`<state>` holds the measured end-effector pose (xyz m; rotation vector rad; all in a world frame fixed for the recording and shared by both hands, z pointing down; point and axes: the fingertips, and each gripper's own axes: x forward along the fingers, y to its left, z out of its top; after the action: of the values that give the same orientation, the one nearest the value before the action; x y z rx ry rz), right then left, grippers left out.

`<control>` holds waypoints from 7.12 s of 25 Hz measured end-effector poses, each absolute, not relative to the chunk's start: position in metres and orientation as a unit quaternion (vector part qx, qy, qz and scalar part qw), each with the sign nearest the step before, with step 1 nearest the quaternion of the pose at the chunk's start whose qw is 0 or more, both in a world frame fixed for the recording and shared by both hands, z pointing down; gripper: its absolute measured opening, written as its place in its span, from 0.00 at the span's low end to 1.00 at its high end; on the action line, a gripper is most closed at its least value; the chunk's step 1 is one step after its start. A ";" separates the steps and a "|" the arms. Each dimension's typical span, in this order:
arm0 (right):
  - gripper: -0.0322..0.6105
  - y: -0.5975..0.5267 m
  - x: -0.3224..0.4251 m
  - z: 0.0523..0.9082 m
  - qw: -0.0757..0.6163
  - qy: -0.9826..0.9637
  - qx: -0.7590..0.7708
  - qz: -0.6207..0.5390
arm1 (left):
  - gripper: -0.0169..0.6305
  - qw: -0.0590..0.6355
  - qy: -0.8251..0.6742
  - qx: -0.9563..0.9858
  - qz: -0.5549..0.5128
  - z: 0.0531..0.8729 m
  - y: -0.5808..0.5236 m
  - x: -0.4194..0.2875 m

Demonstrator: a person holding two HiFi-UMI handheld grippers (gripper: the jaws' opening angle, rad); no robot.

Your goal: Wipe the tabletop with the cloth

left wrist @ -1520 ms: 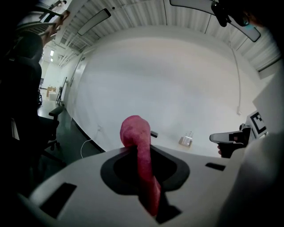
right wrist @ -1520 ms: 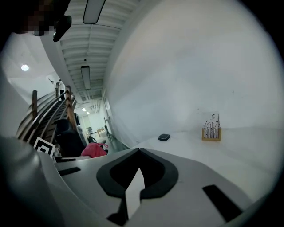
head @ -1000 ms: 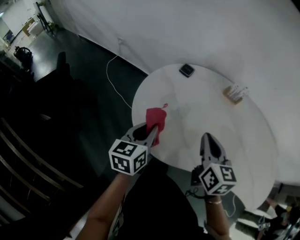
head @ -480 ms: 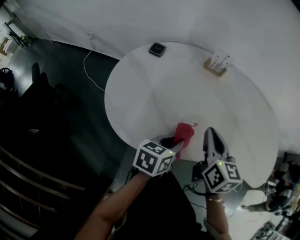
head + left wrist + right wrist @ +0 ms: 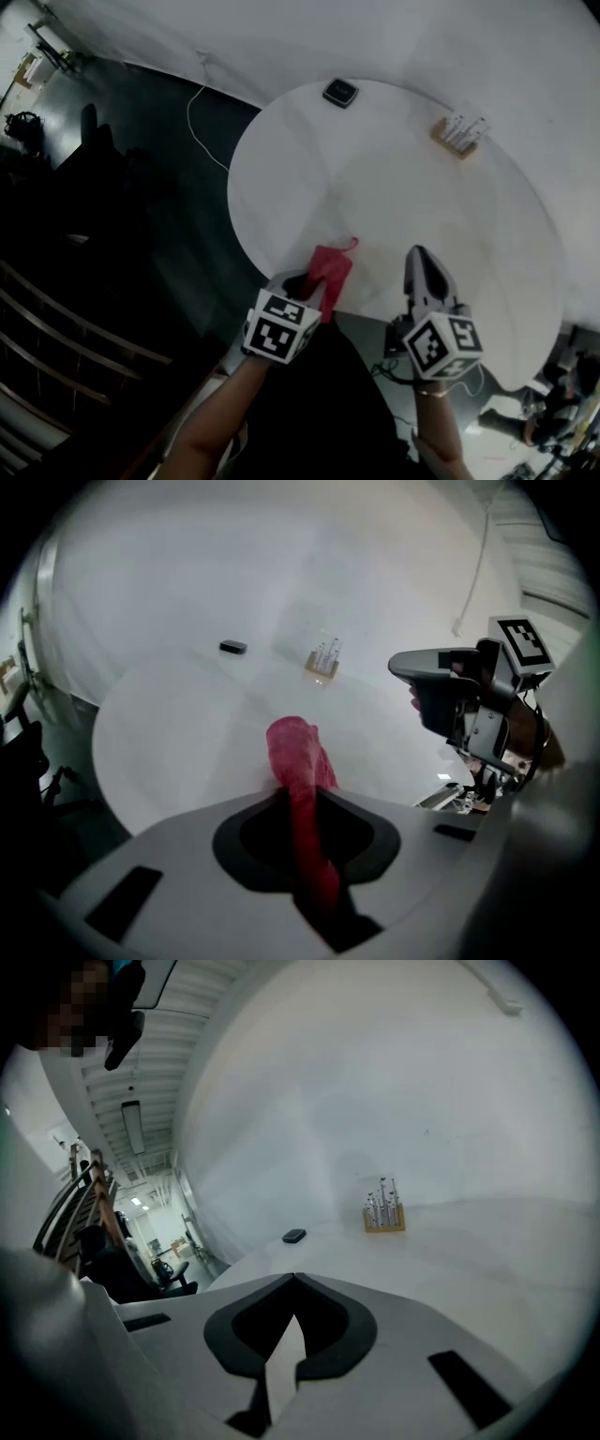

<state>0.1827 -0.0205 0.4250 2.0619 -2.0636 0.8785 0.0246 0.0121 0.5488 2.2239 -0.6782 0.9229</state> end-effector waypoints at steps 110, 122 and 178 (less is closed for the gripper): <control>0.05 -0.121 0.141 0.434 0.070 -0.715 0.631 0.293 | 0.11 0.311 -0.371 0.808 0.336 0.543 -0.264 -0.038; 0.05 -0.124 0.122 0.423 0.064 -0.732 0.618 0.281 | 0.11 0.310 -0.469 0.757 0.332 0.540 -0.279 -0.130; 0.05 -0.086 0.112 0.325 -0.010 -0.798 0.581 0.158 | 0.11 0.093 -0.553 0.823 0.090 0.348 -0.116 -0.103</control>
<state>0.1118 -0.0859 0.3247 1.8371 -2.5252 0.4986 -0.1032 -0.1156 0.3480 2.4417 -1.6424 0.2680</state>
